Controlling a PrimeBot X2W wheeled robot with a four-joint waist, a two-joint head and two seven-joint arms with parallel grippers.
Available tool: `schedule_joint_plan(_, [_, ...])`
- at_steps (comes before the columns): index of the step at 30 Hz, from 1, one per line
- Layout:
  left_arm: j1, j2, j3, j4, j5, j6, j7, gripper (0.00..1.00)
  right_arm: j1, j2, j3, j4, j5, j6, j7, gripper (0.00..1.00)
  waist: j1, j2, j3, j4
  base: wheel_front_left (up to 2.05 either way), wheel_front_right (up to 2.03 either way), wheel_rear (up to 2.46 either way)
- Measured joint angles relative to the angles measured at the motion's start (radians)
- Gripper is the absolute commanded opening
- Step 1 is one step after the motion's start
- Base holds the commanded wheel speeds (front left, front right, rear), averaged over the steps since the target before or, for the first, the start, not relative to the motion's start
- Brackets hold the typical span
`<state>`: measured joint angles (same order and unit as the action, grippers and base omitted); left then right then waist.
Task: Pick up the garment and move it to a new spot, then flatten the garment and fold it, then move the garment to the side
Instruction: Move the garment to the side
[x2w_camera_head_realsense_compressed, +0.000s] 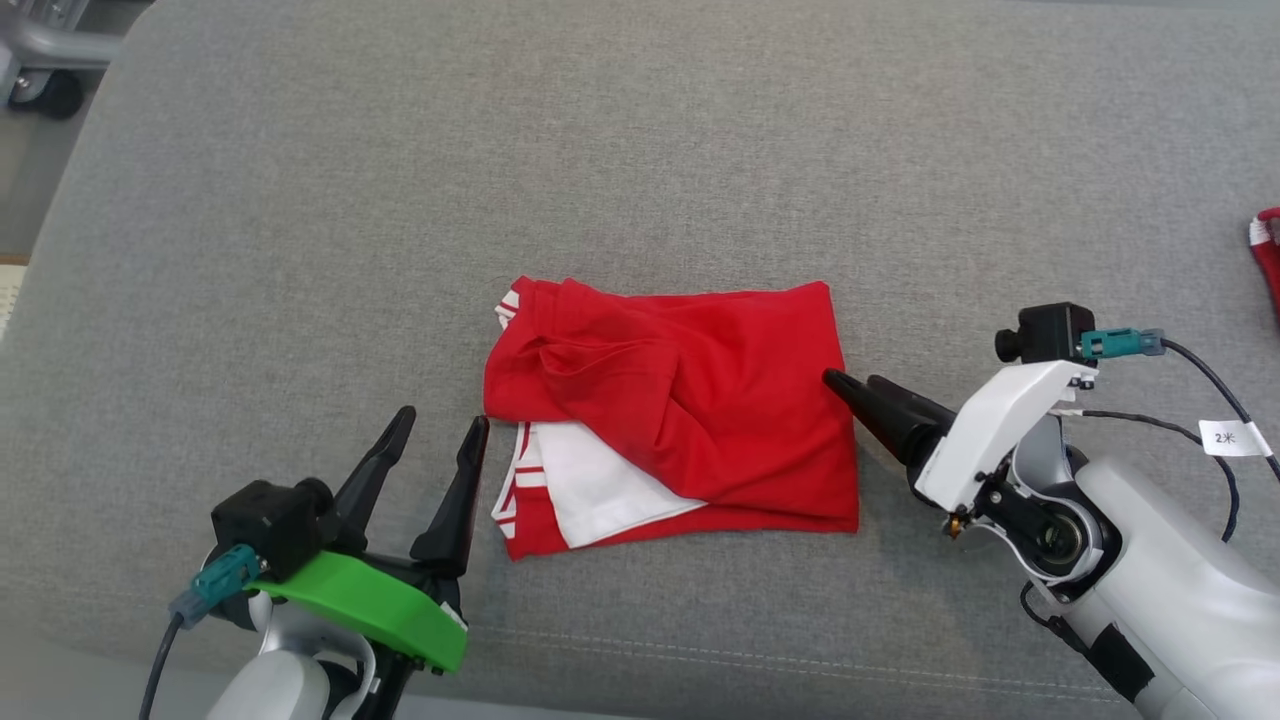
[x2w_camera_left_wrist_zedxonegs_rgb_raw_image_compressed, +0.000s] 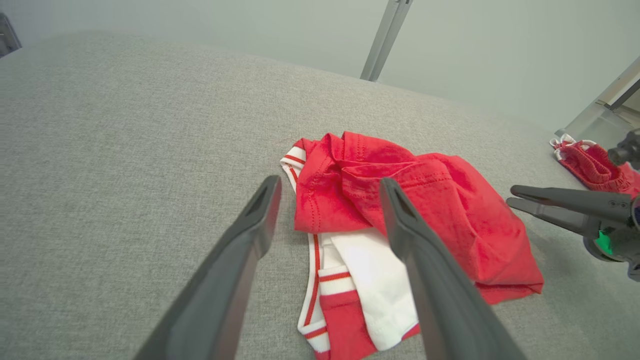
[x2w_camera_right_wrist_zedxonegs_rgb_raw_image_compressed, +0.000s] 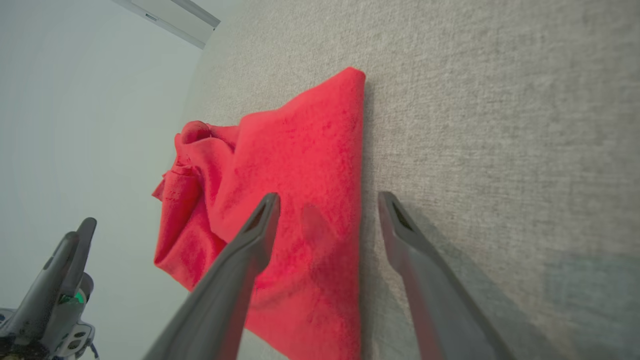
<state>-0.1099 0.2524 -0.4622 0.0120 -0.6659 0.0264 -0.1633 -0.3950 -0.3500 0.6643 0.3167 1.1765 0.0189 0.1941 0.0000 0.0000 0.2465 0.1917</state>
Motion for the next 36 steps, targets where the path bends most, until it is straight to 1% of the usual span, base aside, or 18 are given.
schedule_joint_plan(1, [-0.005, -0.003, 0.0, 0.0, 0.0, 0.0, 0.0, 1.0, 0.0, -0.001, -0.005, 0.003, 0.01, 0.007, 0.001, 1.0, 0.0, 0.0, 0.003, 0.007, 0.0, 0.0, 0.0])
schedule_joint_plan(2, [-0.01, -0.007, 0.0, -0.001, 0.0, 0.0, 0.0, 1.0, 0.0, -0.001, -0.01, 0.009, 0.021, 0.007, 0.003, 1.0, 0.0, 0.0, 0.005, 0.014, 0.0, 0.0, 0.0])
schedule_joint_plan(8, [-0.019, -0.012, -0.003, 0.003, 0.0, -0.001, 0.0, 1.0, -0.007, -0.008, -0.011, 0.053, 0.056, 0.034, 0.058, 1.0, 0.0, 0.0, 0.019, 0.054, 0.0, 0.0, 0.0])
schedule_joint_plan(14, [-0.028, -0.023, -0.007, 0.016, 0.0, -0.005, 0.0, 1.0, -0.081, -0.019, 0.038, 0.085, 0.031, 0.036, 0.141, 1.0, 0.0, 0.0, 0.02, 0.09, 0.0, 0.0, 0.0])
schedule_joint_plan(15, [-0.029, -0.026, -0.009, 0.017, 0.0, -0.005, 0.0, 1.0, -0.09, -0.02, 0.042, 0.09, 0.031, 0.032, 0.156, 1.0, 0.0, 0.0, 0.019, 0.094, 0.0, 0.0, 0.0])
schedule_joint_plan(16, [-0.029, -0.029, -0.01, 0.018, -0.001, -0.006, -0.001, 1.0, -0.096, -0.024, 0.045, 0.095, 0.031, 0.032, 0.167, 0.71, 0.0, 0.0, 0.019, 0.098, 0.0, 0.0, 0.0])
schedule_joint_plan(17, [-0.029, -0.033, -0.01, 0.02, -0.002, -0.008, -0.001, 1.0, -0.101, -0.026, 0.045, 0.098, 0.031, 0.032, 0.175, 0.2, 0.0, 0.0, 0.018, 0.102, 0.0, 0.0, 0.0])
schedule_joint_plan(18, [-0.029, -0.036, -0.012, 0.021, -0.003, -0.008, -0.004, 1.0, -0.107, -0.028, 0.044, 0.102, 0.031, 0.032, 0.179, 0.0, 0.0, 0.0, 0.018, 0.106, 0.0, 0.0, 0.0])
schedule_joint_plan(25, [-0.029, -0.041, -0.002, 0.038, -0.007, -0.008, -0.015, 1.0, -0.149, -0.031, 0.03, 0.109, 0.044, 0.032, 0.218, 0.0, 0.0, 0.0, 0.016, 0.127, 0.0, 0.0, 0.0])
schedule_joint_plan(27, [-0.028, -0.041, 0.002, 0.046, -0.007, -0.008, -0.018, 1.0, -0.162, -0.042, 0.03, 0.111, 0.045, 0.033, 0.234, 0.0, 0.0, 0.0, 0.011, 0.127, 0.0, 0.0, 0.0])
schedule_joint_plan(31, [-0.027, -0.038, 0.012, 0.049, -0.008, -0.007, -0.024, 1.0, -0.19, -0.081, 0.03, 0.116, 0.044, 0.033, 0.276, 0.0, 0.0, 0.0, -0.001, 0.12, 0.0, 0.0, 0.0])
schedule_joint_plan(36, [-0.025, -0.036, 0.013, 0.052, -0.008, -0.007, -0.027, 1.0, -0.232, -0.163, 0.044, 0.117, 0.009, 0.031, 0.334, 0.0, 0.0, 0.0, -0.014, 0.111, 0.0, 0.0, 0.0])
